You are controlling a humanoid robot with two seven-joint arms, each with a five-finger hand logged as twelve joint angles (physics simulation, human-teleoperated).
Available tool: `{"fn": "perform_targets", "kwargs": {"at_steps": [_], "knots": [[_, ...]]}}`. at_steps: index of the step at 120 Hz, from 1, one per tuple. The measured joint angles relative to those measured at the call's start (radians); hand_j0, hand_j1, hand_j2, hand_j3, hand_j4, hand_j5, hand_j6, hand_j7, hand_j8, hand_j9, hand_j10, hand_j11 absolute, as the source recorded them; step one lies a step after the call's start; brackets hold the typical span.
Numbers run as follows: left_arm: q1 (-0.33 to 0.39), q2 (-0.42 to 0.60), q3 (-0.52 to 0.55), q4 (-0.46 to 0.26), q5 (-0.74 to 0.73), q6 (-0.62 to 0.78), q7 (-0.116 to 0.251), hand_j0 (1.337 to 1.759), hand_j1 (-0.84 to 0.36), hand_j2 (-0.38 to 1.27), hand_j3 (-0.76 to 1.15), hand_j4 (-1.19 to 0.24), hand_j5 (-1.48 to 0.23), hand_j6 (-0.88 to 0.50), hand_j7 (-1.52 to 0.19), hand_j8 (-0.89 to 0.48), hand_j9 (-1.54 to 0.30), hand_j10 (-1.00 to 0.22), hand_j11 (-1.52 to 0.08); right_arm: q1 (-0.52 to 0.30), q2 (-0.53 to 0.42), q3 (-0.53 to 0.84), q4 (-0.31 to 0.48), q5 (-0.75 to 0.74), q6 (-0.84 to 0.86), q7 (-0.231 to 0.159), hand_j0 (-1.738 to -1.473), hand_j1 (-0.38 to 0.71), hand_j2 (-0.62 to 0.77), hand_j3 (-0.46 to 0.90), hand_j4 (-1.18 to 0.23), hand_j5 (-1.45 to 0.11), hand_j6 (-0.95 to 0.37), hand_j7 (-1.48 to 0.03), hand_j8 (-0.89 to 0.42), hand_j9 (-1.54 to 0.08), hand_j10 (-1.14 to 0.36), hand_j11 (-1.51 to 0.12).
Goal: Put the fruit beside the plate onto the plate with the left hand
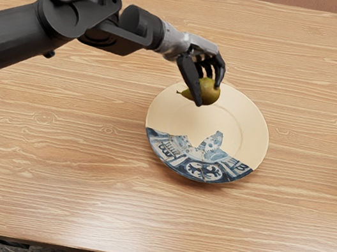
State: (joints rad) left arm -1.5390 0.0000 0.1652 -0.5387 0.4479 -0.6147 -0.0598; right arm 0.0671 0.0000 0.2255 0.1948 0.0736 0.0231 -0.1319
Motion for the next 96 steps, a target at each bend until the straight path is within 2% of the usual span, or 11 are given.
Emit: {"fn": "perform_targets", "kwargs": {"at_steps": [49, 53, 63, 72, 96], "knots": [[0.012, 0.000, -0.005, -0.050, -0.050, 0.000, 0.001, 1.653, -0.24, 0.27, 0.00, -0.76, -1.14, -0.37, -1.11, -0.40, -1.08, -0.52, -1.08, -0.001, 0.000, 0.000, 0.000, 0.000, 0.000, 0.000, -1.658, -0.32, -0.01, 0.00, -0.03, -0.03, -0.03, -0.03, -0.03, -0.03, -0.03, -0.03], [0.020, 0.000, -0.009, -0.049, -0.071, 0.001, 0.001, 1.654, -0.22, 0.24, 0.00, -0.71, -1.04, -0.36, -1.02, -0.40, -0.99, -0.50, -0.99, -0.001, 0.000, 0.000, 0.000, 0.000, 0.000, 0.000, -1.658, -0.32, -0.01, 0.00, -0.03, -0.03, -0.03, -0.03, -0.03, -0.03, -0.03, -0.03], [0.035, 0.000, -0.014, -0.050, -0.135, 0.003, 0.001, 1.655, -0.05, 0.17, 0.00, -0.49, -0.72, -0.26, -0.70, -0.28, -0.68, -0.35, -0.68, -0.001, 0.000, 0.000, 0.000, 0.000, 0.000, 0.000, -1.658, -0.32, -0.01, 0.00, -0.03, -0.03, -0.03, -0.03, -0.03, -0.03, -0.03, -0.03], [0.036, 0.000, -0.017, -0.049, -0.165, 0.003, 0.001, 1.656, 0.07, 0.12, 0.00, -0.34, -0.50, -0.18, -0.49, -0.20, -0.48, -0.25, -0.48, -0.001, 0.000, 0.000, 0.000, 0.000, 0.000, 0.000, -1.658, -0.32, -0.01, 0.00, -0.03, -0.03, -0.03, -0.03, -0.03, -0.03, -0.03, -0.03], [0.039, 0.000, -0.020, -0.056, -0.191, 0.004, 0.001, 1.657, 0.24, 0.04, 0.00, -0.13, -0.19, -0.07, -0.19, -0.08, -0.19, -0.10, -0.19, -0.001, 0.000, 0.000, 0.000, 0.000, 0.000, 0.000, -1.658, -0.32, -0.01, 0.00, -0.03, -0.03, -0.03, -0.03, -0.03, -0.03, -0.03, -0.03]]}}
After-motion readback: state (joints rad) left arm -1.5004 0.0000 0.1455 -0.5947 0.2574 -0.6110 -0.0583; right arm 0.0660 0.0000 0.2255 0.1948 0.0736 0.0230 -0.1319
